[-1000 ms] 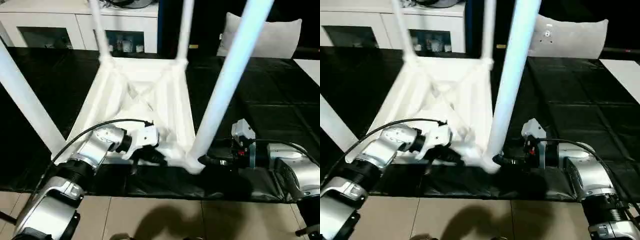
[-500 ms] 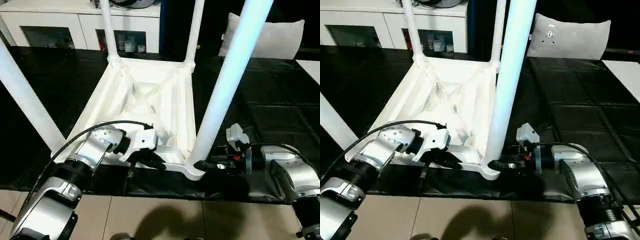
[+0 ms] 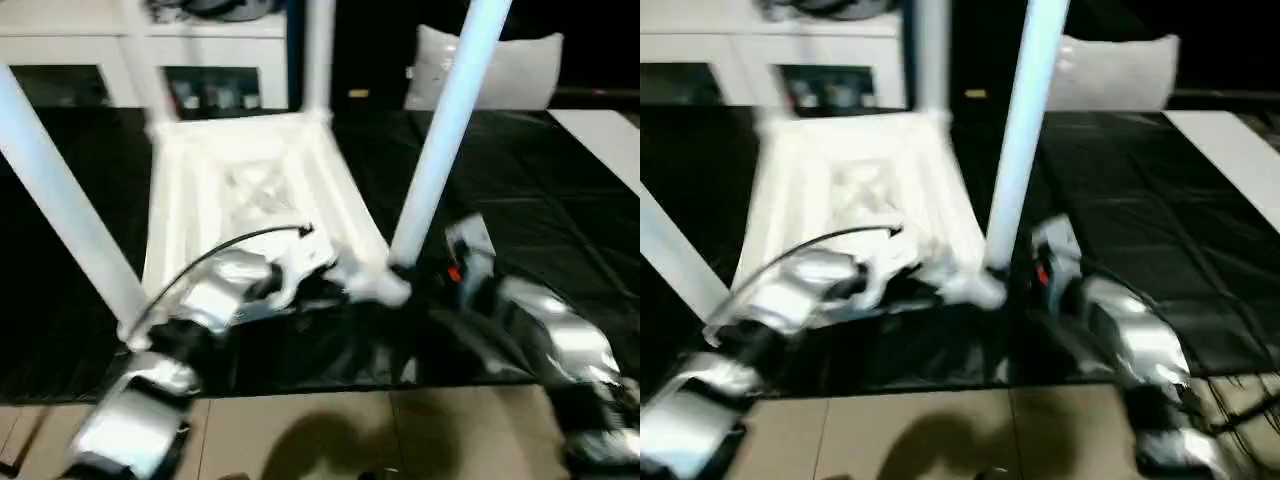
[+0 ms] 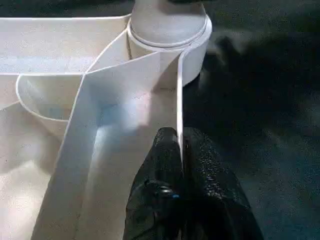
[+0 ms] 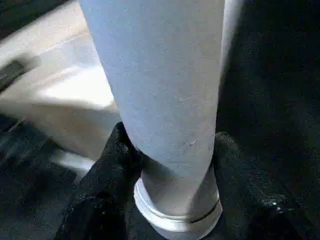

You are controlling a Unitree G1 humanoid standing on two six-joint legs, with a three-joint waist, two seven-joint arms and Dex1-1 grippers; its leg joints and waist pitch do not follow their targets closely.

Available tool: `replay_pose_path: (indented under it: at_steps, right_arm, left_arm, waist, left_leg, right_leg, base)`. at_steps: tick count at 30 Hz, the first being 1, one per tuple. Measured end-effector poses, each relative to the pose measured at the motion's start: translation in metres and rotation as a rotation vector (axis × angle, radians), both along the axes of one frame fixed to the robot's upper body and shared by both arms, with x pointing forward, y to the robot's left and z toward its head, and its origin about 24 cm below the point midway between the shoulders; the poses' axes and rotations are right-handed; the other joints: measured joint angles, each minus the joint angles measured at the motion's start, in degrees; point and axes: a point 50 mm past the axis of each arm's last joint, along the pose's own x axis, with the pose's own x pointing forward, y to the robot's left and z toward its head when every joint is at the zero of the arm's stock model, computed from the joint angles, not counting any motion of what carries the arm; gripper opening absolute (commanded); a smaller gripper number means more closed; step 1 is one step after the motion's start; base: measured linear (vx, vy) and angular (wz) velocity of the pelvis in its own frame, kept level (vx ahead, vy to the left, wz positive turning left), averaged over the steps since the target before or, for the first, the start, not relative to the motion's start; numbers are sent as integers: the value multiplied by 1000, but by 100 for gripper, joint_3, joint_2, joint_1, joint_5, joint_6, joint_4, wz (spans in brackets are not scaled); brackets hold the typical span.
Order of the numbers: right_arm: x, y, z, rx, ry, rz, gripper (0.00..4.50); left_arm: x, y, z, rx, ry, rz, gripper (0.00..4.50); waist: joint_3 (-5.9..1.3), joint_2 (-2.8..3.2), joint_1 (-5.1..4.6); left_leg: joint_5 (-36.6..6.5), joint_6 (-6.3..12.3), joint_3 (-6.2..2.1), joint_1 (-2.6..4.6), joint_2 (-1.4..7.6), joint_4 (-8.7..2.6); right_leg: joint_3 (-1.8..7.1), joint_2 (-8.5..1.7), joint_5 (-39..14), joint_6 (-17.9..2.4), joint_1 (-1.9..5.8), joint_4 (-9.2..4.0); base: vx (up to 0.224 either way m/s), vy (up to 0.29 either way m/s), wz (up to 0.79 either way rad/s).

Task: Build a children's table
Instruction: Rotate leg to tighten

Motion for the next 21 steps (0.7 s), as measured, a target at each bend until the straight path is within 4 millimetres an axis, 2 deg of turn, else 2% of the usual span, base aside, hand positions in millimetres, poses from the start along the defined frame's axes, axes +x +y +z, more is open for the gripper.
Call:
replay_pose_path:
  at_steps: [3, 4, 6, 13, 14, 16, 18, 21]
  right_arm:
    - [10, 5, 1, 1, -10, -111, 192]
    - [10, 5, 1, 1, -21, -117, 226]
    - [10, 5, 1, 6, -32, -117, 263]
    - [7, 0, 1, -4, -43, -93, 307]
    - [4, -2, 0, -14, -51, -71, 307]
    - [-2, -7, -1, -23, -59, -32, 340]
    - [-9, -13, -2, -38, -58, 14, 353]
    - [-26, -29, -8, -47, -24, 83, 384]
  left_arm:
    - [3, -12, 1, -6, -13, 72, 0]
    - [4, -14, 1, -8, -17, 77, 0]
    - [4, -14, 2, -10, -20, 78, 0]
    - [3, -13, 3, 6, -39, 33, 0]
    - [2, -12, 3, 12, -47, 13, 0]
    - [1, -8, 3, 22, -56, -18, 0]
    - [0, -5, 2, 31, -68, -57, 0]
    - [-4, 7, 2, 41, -97, -135, 0]
  waist:
    - [-5, 8, -7]
    - [-9, 14, 0]
    - [-12, 20, 14]
    - [-11, 19, 79]
    - [-11, 20, 96]
    - [-11, 20, 137]
    - [-11, 21, 157]
    - [-9, 18, 204]
  left_leg:
    - [-2, 1, 0, -7, 1, -30]
    - [-2, 4, 0, -15, 1, -35]
    - [5, 24, 1, -19, 1, -50]
    - [4, 28, 3, -27, 2, -45]
    - [2, 25, 3, -27, 2, -45]
    - [2, 25, 3, -26, 3, -45]
    - [1, 24, 3, -25, 3, -46]
    - [0, 21, 2, -25, 3, -42]
  right_leg:
    - [-3, 2, -2, 5, -11, -2]
    - [-3, 3, -2, -1, -18, 0]
    - [-4, 4, -1, -18, -27, 1]
    - [-3, 4, -1, -22, -31, -1]
    - [-3, 4, -1, -22, -31, -1]
    - [-3, 4, -2, -21, -30, -1]
    - [-3, 4, -2, -20, -28, -2]
    - [-4, 4, -3, -18, -27, -1]
  base:
    - [0, 0, 0]
    - [0, 0, 0]
    - [0, 0, 0]
    - [0, 0, 0]
    - [0, 0, 0]
    - [0, 0, 0]
    - [0, 0, 0]
    - [0, 0, 0]
